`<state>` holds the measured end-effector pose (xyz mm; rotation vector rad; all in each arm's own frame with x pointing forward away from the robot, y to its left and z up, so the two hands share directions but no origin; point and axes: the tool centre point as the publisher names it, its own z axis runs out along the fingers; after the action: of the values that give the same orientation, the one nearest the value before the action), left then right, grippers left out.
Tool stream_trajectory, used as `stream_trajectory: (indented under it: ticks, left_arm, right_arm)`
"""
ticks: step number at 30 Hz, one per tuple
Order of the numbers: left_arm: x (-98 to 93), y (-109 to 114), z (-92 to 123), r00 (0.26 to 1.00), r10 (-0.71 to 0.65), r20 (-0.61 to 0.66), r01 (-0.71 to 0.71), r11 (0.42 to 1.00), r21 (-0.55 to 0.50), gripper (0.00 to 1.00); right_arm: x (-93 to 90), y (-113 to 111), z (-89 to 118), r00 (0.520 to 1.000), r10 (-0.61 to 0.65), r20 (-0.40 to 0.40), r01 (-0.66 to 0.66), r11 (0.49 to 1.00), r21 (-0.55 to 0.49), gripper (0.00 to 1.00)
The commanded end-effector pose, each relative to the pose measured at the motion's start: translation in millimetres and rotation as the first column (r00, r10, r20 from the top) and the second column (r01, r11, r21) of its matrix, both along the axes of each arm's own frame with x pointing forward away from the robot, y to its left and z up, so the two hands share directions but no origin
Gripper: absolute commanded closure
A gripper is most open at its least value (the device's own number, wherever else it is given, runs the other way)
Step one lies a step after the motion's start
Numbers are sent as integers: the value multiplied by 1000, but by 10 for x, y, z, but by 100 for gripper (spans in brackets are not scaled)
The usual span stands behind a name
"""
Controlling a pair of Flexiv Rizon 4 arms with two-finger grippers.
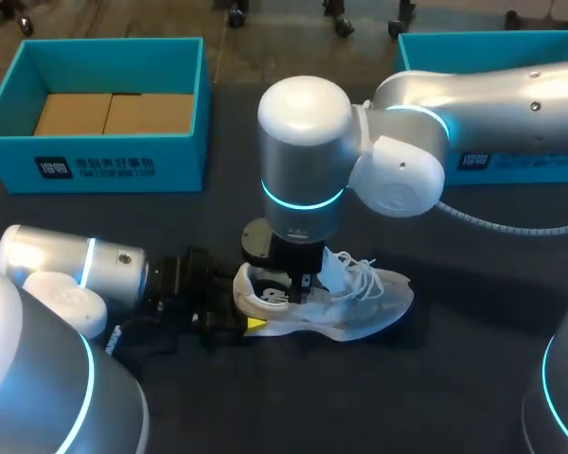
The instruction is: Take the shoe out of the shoebox, open the shoe tongue, remove and reinsert the insole, then place the shoe into the shoebox
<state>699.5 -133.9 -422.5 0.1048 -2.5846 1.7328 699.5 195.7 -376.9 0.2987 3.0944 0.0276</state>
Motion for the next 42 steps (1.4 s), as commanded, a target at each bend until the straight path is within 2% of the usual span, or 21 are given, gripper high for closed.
stream_trajectory:
  ticks: [1, 10, 16, 27, 36, 42]
  left_arm:
    - [-8, 9, -13, 1000, 2, 0, -2, 1000, 2, 100]
    - [-8, 9, -13, 1000, 2, 0, -2, 1000, 2, 100]
    - [-8, 9, -13, 1000, 2, 0, -2, 1000, 2, 100]
    - [-8, 9, -13, 1000, 2, 0, -2, 1000, 2, 100]
    - [-8, 9, -13, 1000, 2, 0, -2, 1000, 2, 100]
    - [-8, 9, -13, 1000, 2, 0, -2, 1000, 2, 100]
  right_arm:
    - [-46, -146, 228, 1000, -3, 25, 2, 1000, 26, 100]
    - [50, -204, 418, 999, 8, 37, -8, 1000, 8, 100]
    - [99, -195, 554, 997, 25, 70, -27, 999, 33, 100]
    - [267, 63, 689, 990, 117, 80, -124, 989, 85, 100]
    - [325, 342, 747, 980, 186, 72, -195, 971, 138, 100]
    - [348, 416, 742, 977, 205, 62, -212, 965, 152, 100]
